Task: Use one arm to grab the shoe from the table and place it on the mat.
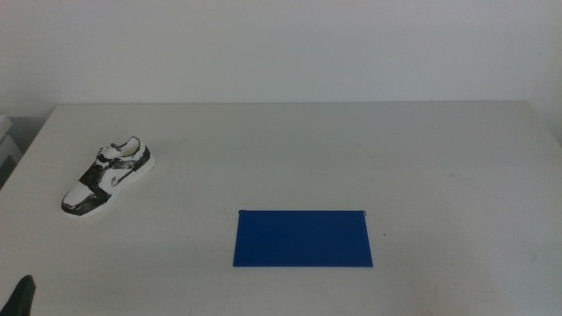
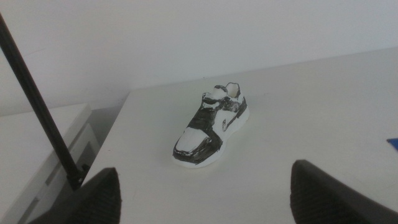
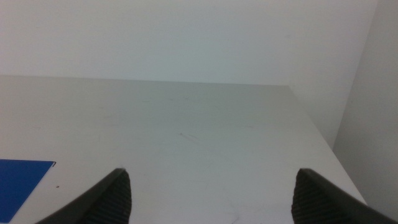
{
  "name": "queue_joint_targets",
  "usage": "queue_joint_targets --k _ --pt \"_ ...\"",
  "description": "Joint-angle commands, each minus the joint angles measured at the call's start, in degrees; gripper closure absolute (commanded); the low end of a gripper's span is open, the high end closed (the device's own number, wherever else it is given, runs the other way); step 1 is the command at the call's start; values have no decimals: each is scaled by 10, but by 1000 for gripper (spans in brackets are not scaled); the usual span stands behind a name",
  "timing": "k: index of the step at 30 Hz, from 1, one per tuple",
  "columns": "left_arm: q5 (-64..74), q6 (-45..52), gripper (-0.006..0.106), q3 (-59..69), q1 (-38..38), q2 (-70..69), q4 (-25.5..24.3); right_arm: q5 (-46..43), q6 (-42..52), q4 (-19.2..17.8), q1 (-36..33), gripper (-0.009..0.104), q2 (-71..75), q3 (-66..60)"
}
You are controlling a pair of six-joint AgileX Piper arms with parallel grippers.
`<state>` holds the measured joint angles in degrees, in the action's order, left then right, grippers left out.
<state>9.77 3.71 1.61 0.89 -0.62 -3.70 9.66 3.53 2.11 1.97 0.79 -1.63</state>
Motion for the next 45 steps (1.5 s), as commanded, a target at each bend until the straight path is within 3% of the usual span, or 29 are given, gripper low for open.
queue_joint_targets --k 1,9,25,31,37,45 --pt "-49 -11 7 -1 -4 -14 10 -45 7 -5 3 29 12 5" --pt "-44 -11 7 -72 -4 75 14 -45 7 -5 3 29 12 5" --pt "-20 -6 7 -350 -4 356 1 -45 7 -5 3 29 12 5" --pt "162 -4 7 -469 -4 439 -22 -45 7 -5 3 29 12 5" --pt "316 89 7 -618 -4 548 -19 -45 7 -5 3 29 12 5" --pt "443 181 7 -809 -3 694 18 -45 7 -5 3 29 12 5"
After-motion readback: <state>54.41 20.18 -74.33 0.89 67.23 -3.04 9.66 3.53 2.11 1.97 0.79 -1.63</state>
